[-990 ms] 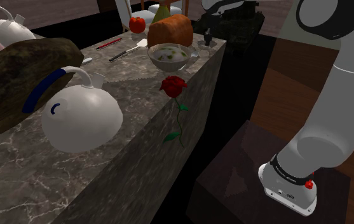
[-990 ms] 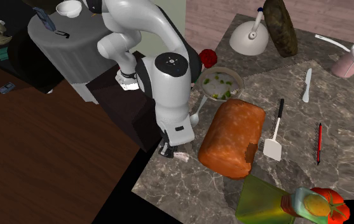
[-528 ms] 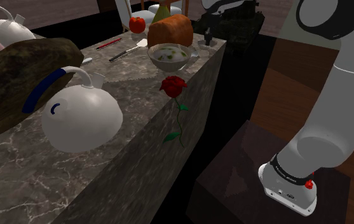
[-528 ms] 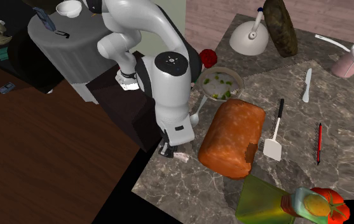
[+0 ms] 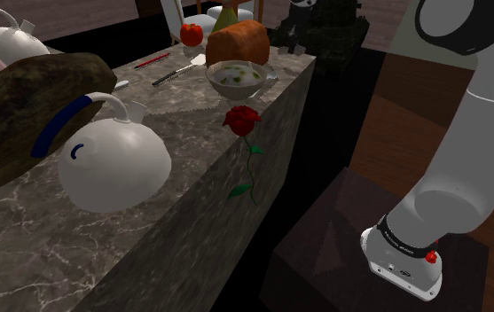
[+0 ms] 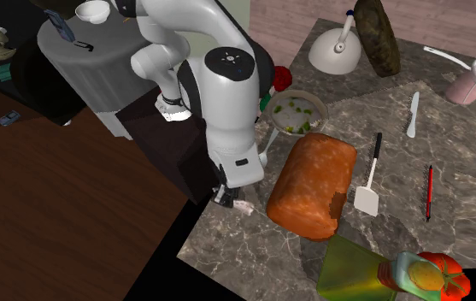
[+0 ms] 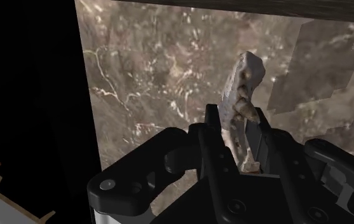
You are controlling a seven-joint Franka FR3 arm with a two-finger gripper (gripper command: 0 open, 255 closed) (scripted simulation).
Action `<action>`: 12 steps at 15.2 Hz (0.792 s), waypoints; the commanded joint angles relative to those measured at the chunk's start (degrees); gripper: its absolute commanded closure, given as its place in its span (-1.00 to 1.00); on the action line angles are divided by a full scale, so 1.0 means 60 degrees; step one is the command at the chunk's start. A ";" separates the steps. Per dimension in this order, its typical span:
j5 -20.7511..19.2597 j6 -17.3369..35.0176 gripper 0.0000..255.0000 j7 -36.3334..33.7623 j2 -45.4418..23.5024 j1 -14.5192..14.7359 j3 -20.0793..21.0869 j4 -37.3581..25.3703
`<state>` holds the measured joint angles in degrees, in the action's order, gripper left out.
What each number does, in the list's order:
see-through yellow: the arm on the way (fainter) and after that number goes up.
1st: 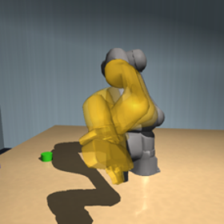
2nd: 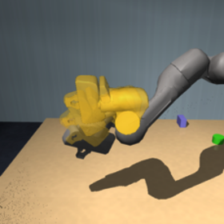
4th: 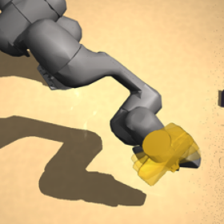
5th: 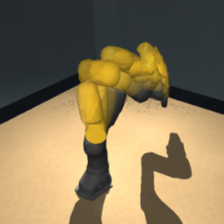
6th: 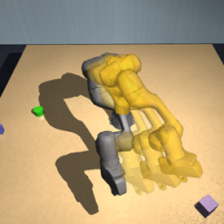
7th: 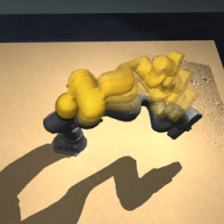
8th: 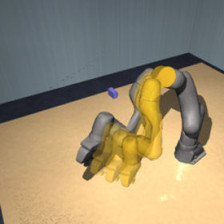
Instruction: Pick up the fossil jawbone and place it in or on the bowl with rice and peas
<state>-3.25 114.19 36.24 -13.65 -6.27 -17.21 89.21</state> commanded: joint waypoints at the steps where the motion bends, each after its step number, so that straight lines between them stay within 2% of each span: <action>1: 0.0011 -0.0295 1.00 0.0031 -0.0002 -0.0009 -0.0004 -0.0295; 12: 0.0125 -0.1792 1.00 0.0209 -0.0225 -0.0096 -0.0021 -0.2018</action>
<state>-2.67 104.39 37.34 -14.53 -6.72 -17.33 78.50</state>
